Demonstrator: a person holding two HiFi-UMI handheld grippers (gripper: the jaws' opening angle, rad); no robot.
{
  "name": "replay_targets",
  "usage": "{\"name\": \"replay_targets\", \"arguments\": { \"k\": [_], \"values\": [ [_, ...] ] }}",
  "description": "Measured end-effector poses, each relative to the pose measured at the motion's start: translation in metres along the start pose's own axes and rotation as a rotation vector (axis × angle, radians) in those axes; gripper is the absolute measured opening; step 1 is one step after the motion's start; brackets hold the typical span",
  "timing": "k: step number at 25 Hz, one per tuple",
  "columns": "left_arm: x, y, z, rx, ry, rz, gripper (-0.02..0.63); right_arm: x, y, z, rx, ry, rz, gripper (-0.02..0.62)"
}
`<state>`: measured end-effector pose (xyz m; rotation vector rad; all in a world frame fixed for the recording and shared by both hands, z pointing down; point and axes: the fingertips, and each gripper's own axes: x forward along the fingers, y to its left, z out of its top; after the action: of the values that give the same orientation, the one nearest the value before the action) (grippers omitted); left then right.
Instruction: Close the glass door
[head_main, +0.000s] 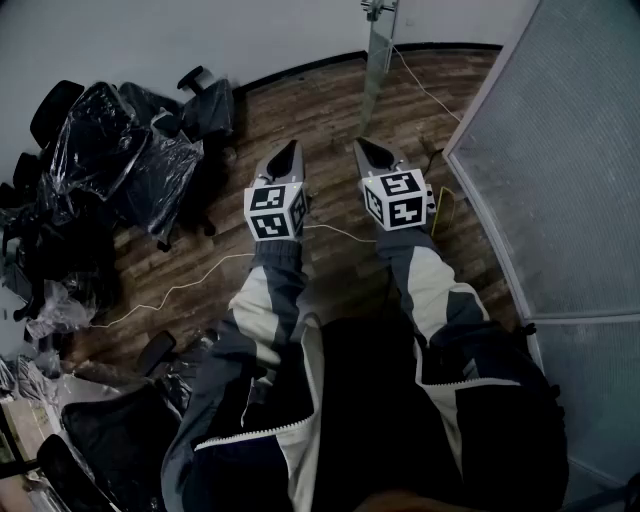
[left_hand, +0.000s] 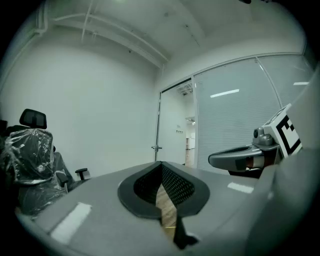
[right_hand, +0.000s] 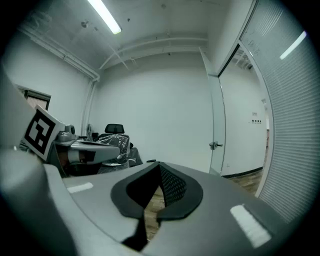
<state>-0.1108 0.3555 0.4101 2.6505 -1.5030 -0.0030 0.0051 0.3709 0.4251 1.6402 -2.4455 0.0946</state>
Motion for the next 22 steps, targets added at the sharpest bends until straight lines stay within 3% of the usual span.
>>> {"name": "replay_targets", "arguments": {
  "k": [22],
  "values": [
    [-0.012, 0.045, -0.017, -0.006, 0.019, 0.057, 0.006, 0.035, 0.042, 0.004, -0.040, 0.003, 0.096, 0.005]
  ]
}}
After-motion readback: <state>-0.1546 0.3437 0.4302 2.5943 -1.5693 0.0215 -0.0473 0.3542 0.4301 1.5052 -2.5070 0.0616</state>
